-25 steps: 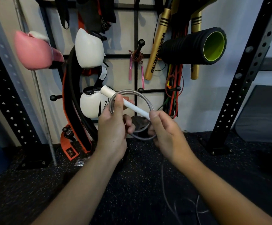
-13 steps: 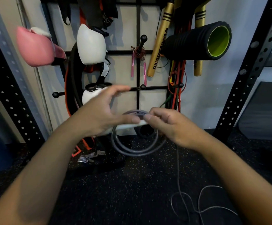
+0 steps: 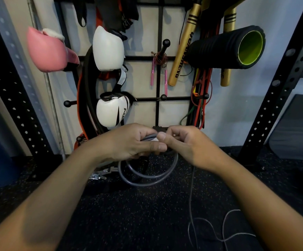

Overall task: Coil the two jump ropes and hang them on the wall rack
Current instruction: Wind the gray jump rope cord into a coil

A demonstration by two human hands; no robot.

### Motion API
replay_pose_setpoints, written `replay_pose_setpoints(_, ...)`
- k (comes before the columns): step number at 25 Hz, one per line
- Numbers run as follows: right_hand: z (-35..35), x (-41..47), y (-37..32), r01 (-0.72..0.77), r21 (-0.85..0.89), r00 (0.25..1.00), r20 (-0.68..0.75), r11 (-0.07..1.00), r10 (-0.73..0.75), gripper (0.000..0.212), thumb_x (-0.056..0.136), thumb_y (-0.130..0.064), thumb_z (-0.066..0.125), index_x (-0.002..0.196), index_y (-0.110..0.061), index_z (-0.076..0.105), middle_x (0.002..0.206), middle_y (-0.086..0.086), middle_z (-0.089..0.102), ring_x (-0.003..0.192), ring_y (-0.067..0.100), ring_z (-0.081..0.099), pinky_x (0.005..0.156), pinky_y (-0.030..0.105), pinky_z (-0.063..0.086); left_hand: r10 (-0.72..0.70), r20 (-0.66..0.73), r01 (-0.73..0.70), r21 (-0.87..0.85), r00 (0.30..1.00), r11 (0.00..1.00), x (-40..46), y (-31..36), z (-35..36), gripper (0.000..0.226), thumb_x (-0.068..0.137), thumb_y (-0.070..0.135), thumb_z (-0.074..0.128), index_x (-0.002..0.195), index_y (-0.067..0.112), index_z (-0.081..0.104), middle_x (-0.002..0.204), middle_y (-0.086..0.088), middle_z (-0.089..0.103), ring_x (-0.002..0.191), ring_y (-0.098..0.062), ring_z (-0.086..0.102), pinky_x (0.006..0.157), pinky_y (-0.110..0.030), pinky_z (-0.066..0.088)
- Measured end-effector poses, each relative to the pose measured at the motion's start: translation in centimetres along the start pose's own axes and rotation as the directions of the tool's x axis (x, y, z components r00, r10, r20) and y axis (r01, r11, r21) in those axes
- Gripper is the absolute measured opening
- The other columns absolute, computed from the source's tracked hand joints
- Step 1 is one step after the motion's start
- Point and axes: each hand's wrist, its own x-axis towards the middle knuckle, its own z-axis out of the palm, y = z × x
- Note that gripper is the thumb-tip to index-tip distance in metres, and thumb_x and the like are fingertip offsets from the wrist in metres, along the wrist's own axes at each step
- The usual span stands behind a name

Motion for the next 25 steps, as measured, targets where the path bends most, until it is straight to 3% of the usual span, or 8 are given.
replay_pose_setpoints(4,-0.4,-0.7,0.4,-0.1,0.243,0.992,0.101,0.965,0.077,0.024,0.1,-0.04,0.06,0.102,-0.021,0.073,0.058,-0.006,0.054,0.048,0.009,0.042,0.045,0.02,0.032,-0.009,-0.001,0.009,0.232,1.0,0.973,0.4,-1.1,0.4,0.035,0.088,0.054,0.067,0.103,0.022,0.071,0.067,0.006,0.052,0.058,-0.009,0.044,0.058,-0.029,0.036)
replay_pose_setpoints(9,-2.1,-0.8,0.3,-0.065,0.323,0.994,-0.063,0.944,0.09,0.032,0.088,-0.052,0.064,0.081,-0.023,0.076,0.052,-0.003,0.048,0.044,0.014,0.037,0.043,0.024,0.03,0.008,-0.03,-0.02,-0.414,1.0,0.91,-0.7,-0.3,0.1,0.024,0.094,0.047,0.056,0.083,0.031,0.07,0.057,0.01,0.041,0.047,-0.007,0.035,0.043,-0.019,0.029)
replay_pose_setpoints(12,-3.0,-1.1,1.5,-0.124,0.418,0.966,-0.155,0.9,0.205,0.059,0.09,-0.069,0.051,0.072,-0.016,0.07,0.049,-0.003,0.037,0.042,0.018,0.031,0.048,0.029,0.029,-0.004,-0.374,-0.269,-0.675,0.927,0.687,0.3,0.4,0.5,0.034,0.097,0.049,0.05,0.082,0.02,0.057,0.057,0.008,0.034,0.046,-0.009,0.032,0.043,-0.021,0.032)
replay_pose_setpoints(15,-1.1,-1.1,1.5,-0.171,0.418,0.981,-0.016,0.892,0.195,0.083,0.085,-0.087,0.028,0.101,-0.016,0.068,0.061,0.0,0.052,0.047,0.016,0.041,0.046,0.027,0.032,-0.121,-0.608,-0.559,-0.779,0.785,0.285,1.3,1.8,1.6,0.034,0.105,0.043,0.042,0.085,0.017,0.048,0.059,0.007,0.038,0.048,-0.008,0.039,0.049,-0.022,0.044)
replay_pose_setpoints(16,0.2,-1.1,1.0,-0.17,0.427,0.981,-0.012,0.888,0.193,0.079,0.085,-0.084,0.027,0.112,-0.02,0.065,0.065,-0.001,0.058,0.048,0.014,0.044,0.045,0.026,0.031,-0.142,-0.645,-0.611,-0.76,0.751,0.222,1.6,2.2,2.3,0.033,0.107,0.041,0.039,0.087,0.016,0.047,0.062,0.006,0.043,0.052,-0.009,0.046,0.055,-0.025,0.05)
replay_pose_setpoints(18,3.0,-1.5,-0.4,-0.088,0.503,0.982,-0.1,0.86,0.159,0.058,0.091,-0.073,0.037,0.114,-0.026,0.062,0.065,-0.006,0.06,0.048,0.008,0.046,0.043,0.022,0.032,-0.175,-0.685,-0.63,-0.723,0.707,0.284,2.2,2.6,4.2,0.034,0.108,0.042,0.037,0.09,0.017,0.051,0.07,0.005,0.055,0.067,-0.012,0.058,0.075,-0.034,0.057)
replay_pose_setpoints(20,4.9,-1.8,-1.6,0.053,0.599,0.955,-0.264,0.799,0.135,0.04,0.095,-0.059,0.054,0.106,-0.021,0.062,0.06,-0.011,0.054,0.048,0.002,0.044,0.043,0.015,0.034,-0.184,-0.712,-0.583,-0.672,0.677,0.457,2.5,2.7,5.9,0.035,0.106,0.048,0.039,0.088,0.028,0.062,0.08,0.008,0.064,0.079,-0.01,0.064,0.09,-0.044,0.055)
replay_pose_setpoints(25,3.1,-1.5,-2.0,0.098,0.656,0.91,-0.364,0.749,0.2,0.019,0.101,-0.032,0.06,0.101,-0.013,0.062,0.055,-0.004,0.042,0.044,0.011,0.029,0.038,0.022,0.023,-0.078,-0.69,-0.552,-0.636,0.719,0.539,2.2,2.4,5.8,0.03,0.104,0.041,0.046,0.098,0.018,0.065,0.087,0.007,0.072,0.087,-0.013,0.072,0.084,-0.033,0.057)
